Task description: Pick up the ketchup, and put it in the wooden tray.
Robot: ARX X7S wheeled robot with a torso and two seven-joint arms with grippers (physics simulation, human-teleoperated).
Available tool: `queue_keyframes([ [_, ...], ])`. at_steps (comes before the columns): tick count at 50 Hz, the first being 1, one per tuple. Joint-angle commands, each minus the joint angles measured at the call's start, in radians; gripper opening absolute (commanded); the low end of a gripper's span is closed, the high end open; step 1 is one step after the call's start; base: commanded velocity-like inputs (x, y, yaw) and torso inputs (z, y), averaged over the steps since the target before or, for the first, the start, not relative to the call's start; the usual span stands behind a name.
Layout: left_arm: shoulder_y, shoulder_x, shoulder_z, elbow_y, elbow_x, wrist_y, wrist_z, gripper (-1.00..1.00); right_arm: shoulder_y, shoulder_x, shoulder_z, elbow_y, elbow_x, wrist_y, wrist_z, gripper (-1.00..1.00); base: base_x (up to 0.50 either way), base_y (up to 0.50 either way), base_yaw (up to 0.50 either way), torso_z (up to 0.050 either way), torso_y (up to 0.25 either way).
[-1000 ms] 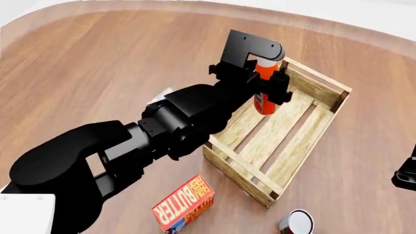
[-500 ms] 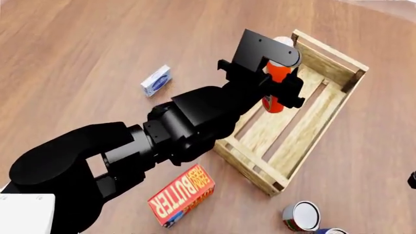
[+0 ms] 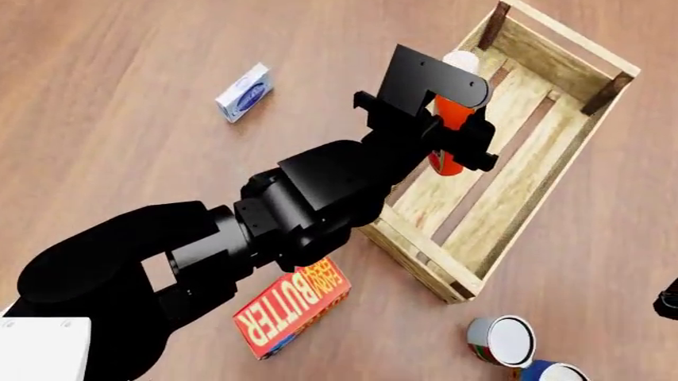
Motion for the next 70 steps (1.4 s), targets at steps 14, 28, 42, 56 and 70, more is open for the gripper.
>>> queue_keyframes([
  [14,-0.005,0.002,-0.009,0.018,0.011,0.017,-0.013,-1.00,0.056,0.004,-0.041,0.116,-0.037,-0.066,-0.014,1.00,0.00,0.00,0.00,0.004,-0.115],
  [28,0.033,0.002,-0.012,0.032,0.109,0.000,-0.010,-1.00,0.024,-0.024,-0.034,0.117,-0.045,-0.103,-0.014,1.00,0.00,0.00,0.00,0.000,0.000],
  [42,0.064,0.002,-0.016,0.034,0.196,-0.015,-0.012,1.00,-0.002,-0.108,-0.075,0.229,-0.112,-0.283,-0.031,1.00,0.00,0.00,0.00,0.000,0.000],
  [56,0.060,0.002,-0.017,0.022,0.209,-0.011,-0.028,1.00,0.011,-0.145,-0.104,0.356,-0.151,-0.423,-0.054,1.00,0.00,0.00,0.00,0.000,0.000],
  [70,0.046,0.002,-0.017,0.037,0.217,0.000,-0.054,1.00,0.034,-0.142,-0.116,0.425,-0.159,-0.480,-0.074,1.00,0.00,0.00,0.00,0.000,0.000],
])
